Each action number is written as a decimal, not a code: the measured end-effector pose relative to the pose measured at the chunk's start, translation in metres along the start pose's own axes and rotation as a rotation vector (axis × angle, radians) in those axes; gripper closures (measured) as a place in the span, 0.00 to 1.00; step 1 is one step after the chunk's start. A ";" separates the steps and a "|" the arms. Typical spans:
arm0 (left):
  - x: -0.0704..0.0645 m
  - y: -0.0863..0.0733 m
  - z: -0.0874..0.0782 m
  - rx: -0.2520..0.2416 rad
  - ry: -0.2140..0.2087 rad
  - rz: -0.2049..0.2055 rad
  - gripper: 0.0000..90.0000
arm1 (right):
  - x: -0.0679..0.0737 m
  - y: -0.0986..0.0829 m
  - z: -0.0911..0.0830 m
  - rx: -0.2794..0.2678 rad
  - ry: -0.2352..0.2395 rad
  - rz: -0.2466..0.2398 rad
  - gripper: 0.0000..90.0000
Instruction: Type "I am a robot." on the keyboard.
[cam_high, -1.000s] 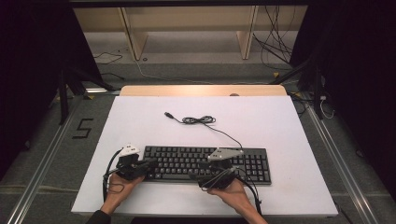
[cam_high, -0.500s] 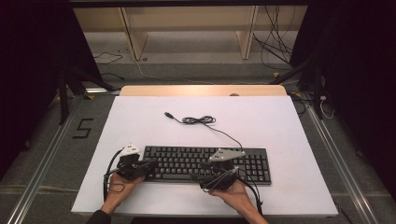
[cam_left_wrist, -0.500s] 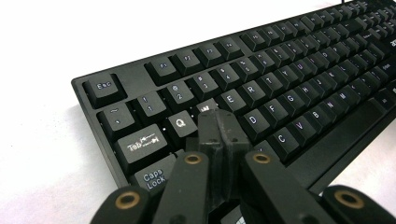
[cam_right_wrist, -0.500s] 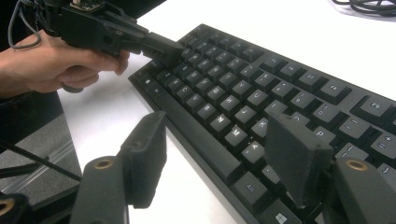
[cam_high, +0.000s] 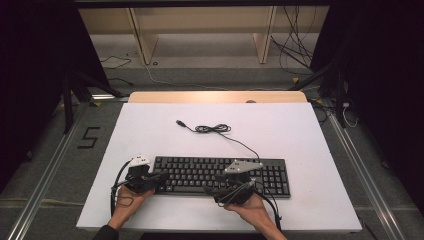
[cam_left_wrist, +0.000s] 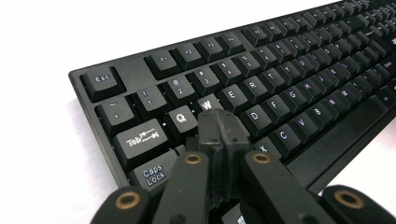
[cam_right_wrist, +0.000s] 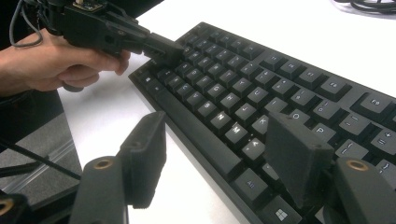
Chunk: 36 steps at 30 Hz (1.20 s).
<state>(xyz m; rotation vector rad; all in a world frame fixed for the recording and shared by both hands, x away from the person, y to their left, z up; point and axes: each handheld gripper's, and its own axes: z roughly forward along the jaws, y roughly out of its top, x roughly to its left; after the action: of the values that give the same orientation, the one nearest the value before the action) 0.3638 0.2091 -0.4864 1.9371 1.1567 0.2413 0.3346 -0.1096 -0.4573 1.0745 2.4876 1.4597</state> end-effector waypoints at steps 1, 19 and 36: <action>0.000 0.000 -0.001 0.000 0.005 0.003 0.99 | 0.000 0.000 0.000 -0.001 0.000 0.001 0.44; -0.003 0.003 -0.008 -0.046 -0.011 -0.005 0.91 | 0.000 -0.001 0.003 0.005 0.001 0.001 0.44; -0.007 0.004 -0.017 -0.105 -0.050 -0.027 0.58 | 0.003 0.000 0.010 0.025 0.015 -0.009 0.48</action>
<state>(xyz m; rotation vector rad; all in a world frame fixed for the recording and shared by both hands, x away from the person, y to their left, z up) 0.3533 0.2128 -0.4710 1.8247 1.1148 0.2332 0.3358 -0.1003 -0.4618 1.0590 2.5237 1.4440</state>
